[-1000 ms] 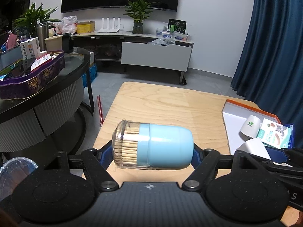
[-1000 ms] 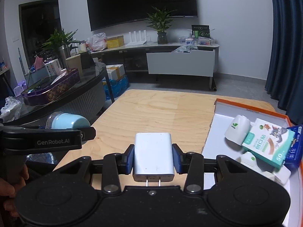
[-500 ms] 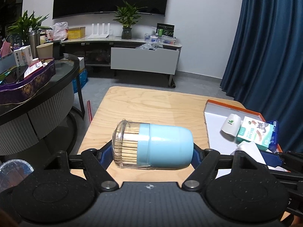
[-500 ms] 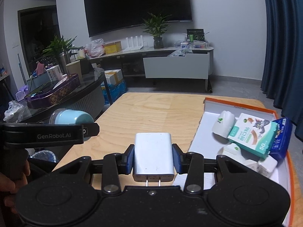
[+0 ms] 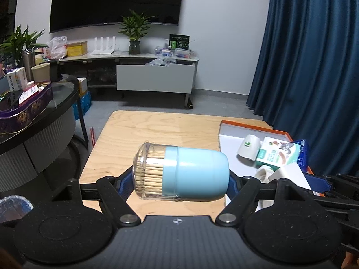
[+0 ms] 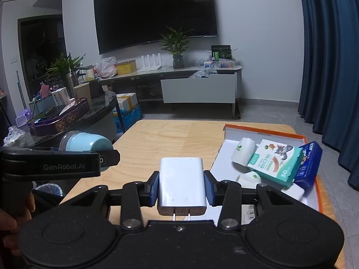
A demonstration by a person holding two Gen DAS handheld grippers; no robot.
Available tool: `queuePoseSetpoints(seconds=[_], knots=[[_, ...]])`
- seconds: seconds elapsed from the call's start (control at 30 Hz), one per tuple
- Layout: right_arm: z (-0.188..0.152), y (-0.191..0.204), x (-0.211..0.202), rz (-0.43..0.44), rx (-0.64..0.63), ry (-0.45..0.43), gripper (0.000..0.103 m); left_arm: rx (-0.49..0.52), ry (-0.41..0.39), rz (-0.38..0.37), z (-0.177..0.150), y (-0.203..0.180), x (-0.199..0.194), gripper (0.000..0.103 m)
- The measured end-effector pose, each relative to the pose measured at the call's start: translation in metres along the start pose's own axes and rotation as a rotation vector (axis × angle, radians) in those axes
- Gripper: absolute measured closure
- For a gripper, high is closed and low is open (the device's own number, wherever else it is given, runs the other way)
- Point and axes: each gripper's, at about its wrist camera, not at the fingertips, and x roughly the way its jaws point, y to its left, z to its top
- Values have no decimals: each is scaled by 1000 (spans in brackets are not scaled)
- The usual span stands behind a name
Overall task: Organize rigid objects
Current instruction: 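Carry the toothpick jar and white charger with both tools over the white box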
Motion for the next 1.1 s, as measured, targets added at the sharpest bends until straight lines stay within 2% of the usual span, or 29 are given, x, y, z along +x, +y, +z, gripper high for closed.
queuePoseSetpoints(seconds=[0.67,1.1], knots=[[-5,-30,-39,-79,28,-52,53,50,-18,-62,-3,-29,-12,25],[-9,-46,-49,-113,52,-64,53,84,-14,-109,-4,-45,-12,25]])
